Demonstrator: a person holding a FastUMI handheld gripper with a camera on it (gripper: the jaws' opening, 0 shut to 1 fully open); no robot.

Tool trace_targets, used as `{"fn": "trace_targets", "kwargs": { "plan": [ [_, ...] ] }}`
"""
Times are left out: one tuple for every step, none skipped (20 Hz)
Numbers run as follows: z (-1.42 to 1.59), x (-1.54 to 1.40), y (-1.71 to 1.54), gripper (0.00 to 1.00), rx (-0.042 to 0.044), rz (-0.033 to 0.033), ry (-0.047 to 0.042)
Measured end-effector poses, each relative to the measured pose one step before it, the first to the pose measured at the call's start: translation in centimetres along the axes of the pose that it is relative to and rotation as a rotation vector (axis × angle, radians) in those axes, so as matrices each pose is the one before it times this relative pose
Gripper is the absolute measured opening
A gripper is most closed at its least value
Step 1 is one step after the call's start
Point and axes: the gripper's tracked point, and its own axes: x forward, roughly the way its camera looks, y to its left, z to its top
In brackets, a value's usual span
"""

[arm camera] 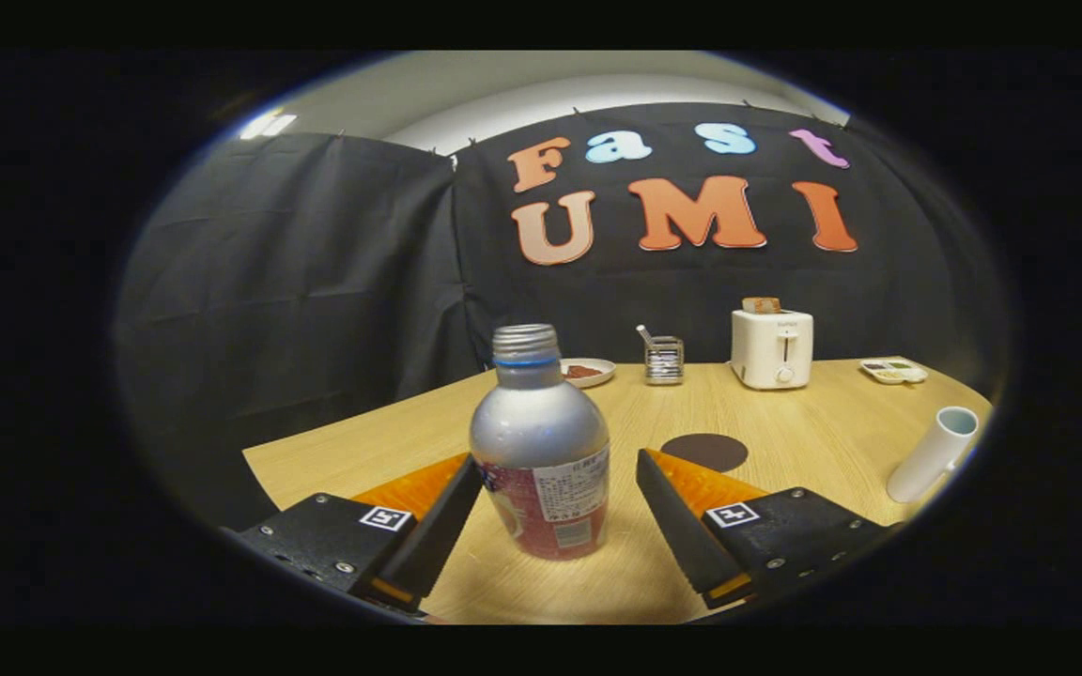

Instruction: Take the bottle from table, then pour the juice into the cup, finally place the bottle on the coaster

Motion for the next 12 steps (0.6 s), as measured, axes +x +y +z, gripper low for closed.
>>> {"fn": "trace_targets", "kwargs": {
  "plan": [
    [-0.649, 0.275, 0.01, 0.98, 0.00763, -0.00393, 0.01275],
    [-0.47, 0.195, -0.054, 0.97, 0.00821, -0.00307, 0.01389],
    [-0.44, 0.087, 0.111, 0.97, 0.00656, -0.00013, 0.01337],
    [-0.126, 0.082, 0.113, 0.96, 0.00859, 0.00107, 0.0013],
    [-0.066, 0.096, 0.027, 0.94, 0.00577, -0.00032, -0.00001],
    [0.031, -0.037, -0.073, 0.9, 0.00686, -0.0023, -0.00205],
    [0.108, 0.059, -0.05, 0.89, 0.00946, -0.00267, -0.00988],
    [0.144, 0.032, -0.138, 0.86, 0.00722, -0.00419, -0.00721],
    [-0.005, -0.101, -0.086, 0.83, 0.00657, -0.0023, -0.00055],
    [0.284, -0.181, -0.037, 0.82, 0.00828, 0.00409, -0.00102],
    [0.25, -0.166, 0.062, 0.81, 0.01568, 0.00911, -0.00087],
    [0.626, -0.301, 0.043, 0.8, 0.02558, 0.00929, -0.00711]
  ]
}}
